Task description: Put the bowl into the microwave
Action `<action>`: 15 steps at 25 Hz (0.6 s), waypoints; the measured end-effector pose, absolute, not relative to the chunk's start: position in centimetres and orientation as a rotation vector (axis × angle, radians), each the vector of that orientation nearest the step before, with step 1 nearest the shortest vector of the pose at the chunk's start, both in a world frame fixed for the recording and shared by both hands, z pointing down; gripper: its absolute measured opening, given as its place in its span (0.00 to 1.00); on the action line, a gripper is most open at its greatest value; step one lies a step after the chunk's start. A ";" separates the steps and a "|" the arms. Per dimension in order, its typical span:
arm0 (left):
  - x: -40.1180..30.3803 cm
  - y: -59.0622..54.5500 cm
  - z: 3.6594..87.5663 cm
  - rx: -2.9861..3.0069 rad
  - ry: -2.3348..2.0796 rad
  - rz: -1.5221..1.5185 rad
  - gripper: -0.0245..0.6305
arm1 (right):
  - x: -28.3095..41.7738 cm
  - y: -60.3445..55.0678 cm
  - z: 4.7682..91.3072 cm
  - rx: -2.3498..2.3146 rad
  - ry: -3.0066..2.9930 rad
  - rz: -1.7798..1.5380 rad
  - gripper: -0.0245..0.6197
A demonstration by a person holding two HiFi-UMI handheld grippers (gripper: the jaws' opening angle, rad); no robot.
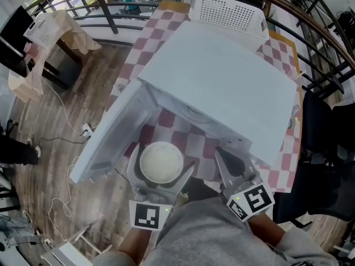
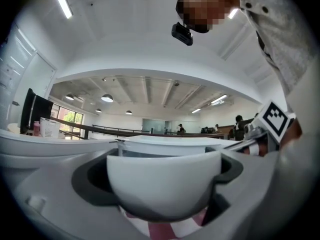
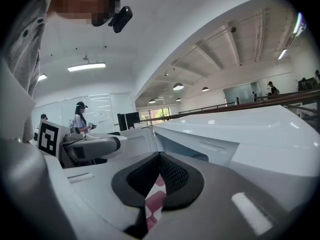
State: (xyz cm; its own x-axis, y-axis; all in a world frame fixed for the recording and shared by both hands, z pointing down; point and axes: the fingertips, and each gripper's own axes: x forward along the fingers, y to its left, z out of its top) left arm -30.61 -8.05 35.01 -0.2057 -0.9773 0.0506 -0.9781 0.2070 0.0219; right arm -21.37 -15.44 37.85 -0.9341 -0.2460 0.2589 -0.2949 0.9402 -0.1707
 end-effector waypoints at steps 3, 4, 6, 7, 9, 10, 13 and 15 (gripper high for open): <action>-31.5 -9.5 35.6 1.980 -2.351 0.055 0.86 | -22.4 -16.2 38.1 0.466 -2.859 0.342 0.03; -31.8 -10.1 35.8 1.985 -2.335 0.064 0.87 | -22.7 -16.3 38.2 0.477 -2.857 0.358 0.03; -32.3 -11.4 36.5 1.993 -2.300 0.079 0.87 | -23.1 -16.6 38.3 0.501 -2.852 0.384 0.03; -32.5 -12.1 36.9 2.000 -2.282 0.083 0.86 | -23.2 -16.9 38.4 0.515 -2.850 0.393 0.03; -32.7 -13.4 37.6 2.014 -2.247 0.088 0.87 | -23.4 -17.3 38.7 0.538 -2.841 0.403 0.03; -32.8 -13.9 38.0 2.019 -2.228 0.093 0.87 | -23.4 -17.5 38.8 0.549 -2.836 0.406 0.03; -32.7 -15.6 38.9 2.039 -2.176 0.112 0.87 | -23.4 -18.3 39.1 0.592 -2.825 0.408 0.03; -32.6 -16.4 39.3 2.062 -2.147 0.132 0.87 | -23.5 -18.6 39.0 0.625 -2.823 0.415 0.03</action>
